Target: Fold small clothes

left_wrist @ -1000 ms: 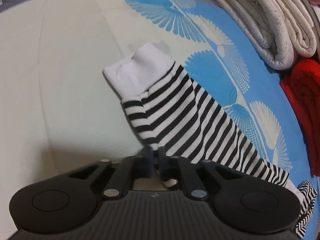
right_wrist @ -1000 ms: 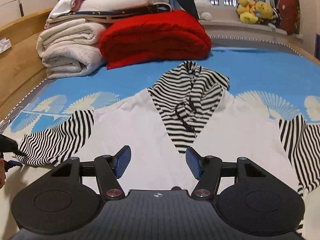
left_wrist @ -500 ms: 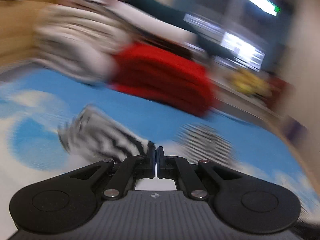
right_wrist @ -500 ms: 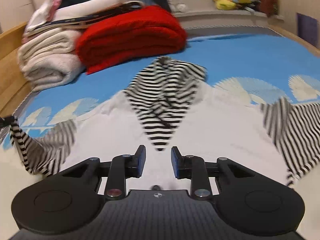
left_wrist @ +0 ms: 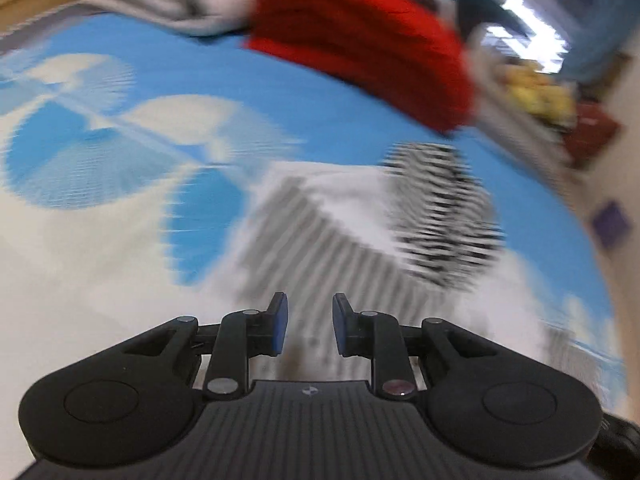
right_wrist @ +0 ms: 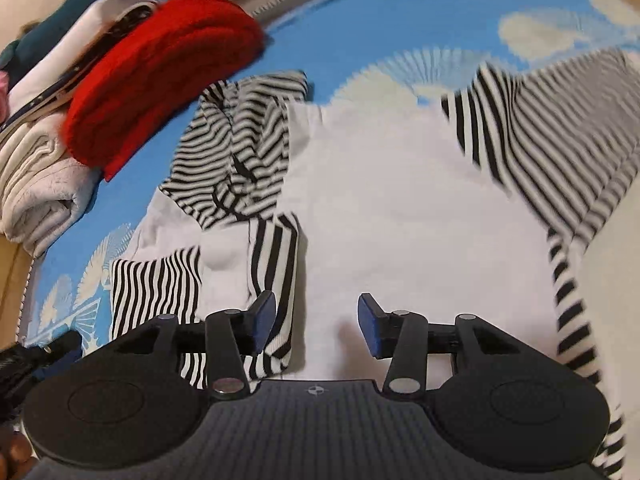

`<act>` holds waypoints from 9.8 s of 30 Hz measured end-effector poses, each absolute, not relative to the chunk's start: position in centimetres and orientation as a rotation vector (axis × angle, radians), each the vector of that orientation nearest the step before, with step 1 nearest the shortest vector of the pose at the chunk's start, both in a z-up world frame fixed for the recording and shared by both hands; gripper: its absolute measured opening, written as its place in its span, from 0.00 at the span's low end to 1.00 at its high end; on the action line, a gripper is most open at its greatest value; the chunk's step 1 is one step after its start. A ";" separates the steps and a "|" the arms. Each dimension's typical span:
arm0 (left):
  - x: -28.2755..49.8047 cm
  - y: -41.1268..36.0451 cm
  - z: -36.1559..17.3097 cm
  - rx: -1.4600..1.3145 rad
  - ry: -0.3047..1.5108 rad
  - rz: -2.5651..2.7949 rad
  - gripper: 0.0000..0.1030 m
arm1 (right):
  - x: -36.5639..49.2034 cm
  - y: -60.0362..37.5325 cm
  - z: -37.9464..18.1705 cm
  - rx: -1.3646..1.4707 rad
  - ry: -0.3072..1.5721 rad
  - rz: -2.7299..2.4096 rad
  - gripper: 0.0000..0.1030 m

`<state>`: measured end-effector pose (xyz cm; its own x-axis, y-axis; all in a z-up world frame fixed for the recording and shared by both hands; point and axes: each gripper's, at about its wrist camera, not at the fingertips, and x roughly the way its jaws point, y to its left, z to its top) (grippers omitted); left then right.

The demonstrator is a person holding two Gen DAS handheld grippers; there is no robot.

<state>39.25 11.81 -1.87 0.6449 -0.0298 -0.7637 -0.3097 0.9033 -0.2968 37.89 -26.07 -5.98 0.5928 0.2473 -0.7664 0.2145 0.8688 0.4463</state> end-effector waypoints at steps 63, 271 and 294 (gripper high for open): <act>39.9 13.2 -6.8 -0.447 1.115 0.144 0.24 | 38.5 -29.4 -6.8 0.645 0.732 -0.170 0.48; 40.6 10.6 -5.6 -0.454 1.017 0.131 0.27 | 38.4 -31.4 -9.8 0.822 1.046 -0.342 0.41; 39.8 7.7 -0.1 -0.151 0.765 0.020 0.30 | 39.8 -29.5 -2.5 0.156 0.895 -0.048 0.55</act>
